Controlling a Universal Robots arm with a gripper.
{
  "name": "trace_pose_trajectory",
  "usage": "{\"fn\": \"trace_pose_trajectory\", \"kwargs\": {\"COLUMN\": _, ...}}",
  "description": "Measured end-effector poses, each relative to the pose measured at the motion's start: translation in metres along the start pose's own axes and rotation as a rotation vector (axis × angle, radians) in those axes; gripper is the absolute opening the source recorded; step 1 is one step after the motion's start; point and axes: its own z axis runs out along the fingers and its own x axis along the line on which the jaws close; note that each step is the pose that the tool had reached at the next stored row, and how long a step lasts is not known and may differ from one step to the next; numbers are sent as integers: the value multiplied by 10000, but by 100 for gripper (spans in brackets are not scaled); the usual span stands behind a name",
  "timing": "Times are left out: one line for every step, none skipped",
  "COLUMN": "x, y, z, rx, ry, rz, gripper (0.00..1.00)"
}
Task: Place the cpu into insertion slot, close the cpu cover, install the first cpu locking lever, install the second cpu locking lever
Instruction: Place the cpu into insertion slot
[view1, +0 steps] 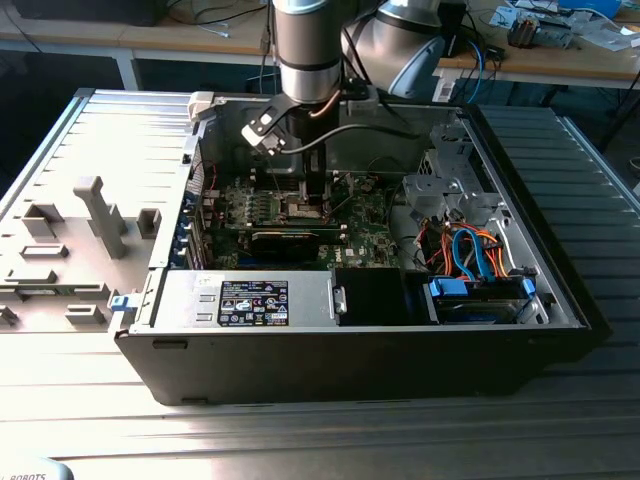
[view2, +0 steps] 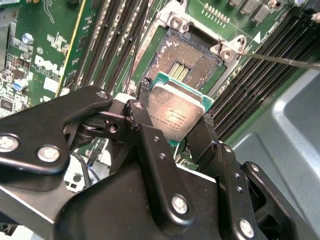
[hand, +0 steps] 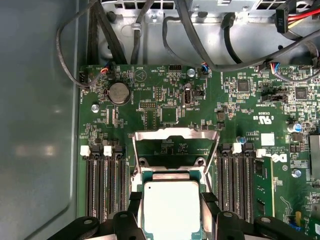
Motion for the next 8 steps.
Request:
{"fn": "trace_pose_trajectory", "kwargs": {"x": -2, "y": -17, "z": 6, "rx": -1, "ry": 2, "rz": 1, "gripper": 55}}
{"fn": "trace_pose_trajectory", "kwargs": {"x": -9, "y": -30, "z": 11, "rx": -1, "ry": 1, "rz": 0, "gripper": 55}}
{"fn": "trace_pose_trajectory", "kwargs": {"x": -15, "y": -38, "z": 15, "rx": -1, "ry": 0, "rz": 0, "gripper": 55}}
{"fn": "trace_pose_trajectory", "kwargs": {"x": -19, "y": -45, "z": 20, "rx": -1, "ry": 1, "rz": 1, "gripper": 55}}
{"fn": "trace_pose_trajectory", "kwargs": {"x": -27, "y": -55, "z": 25, "rx": 0, "ry": 0, "rz": 0, "gripper": 55}}
{"fn": "trace_pose_trajectory", "kwargs": {"x": -34, "y": -62, "z": 31, "rx": 0, "ry": 0, "rz": -1, "gripper": 55}}
{"fn": "trace_pose_trajectory", "kwargs": {"x": -39, "y": -70, "z": 35, "rx": -1, "ry": 1, "rz": 0, "gripper": 55}}
{"fn": "trace_pose_trajectory", "kwargs": {"x": -45, "y": -80, "z": 43, "rx": -1, "ry": 2, "rz": 0, "gripper": 55}}
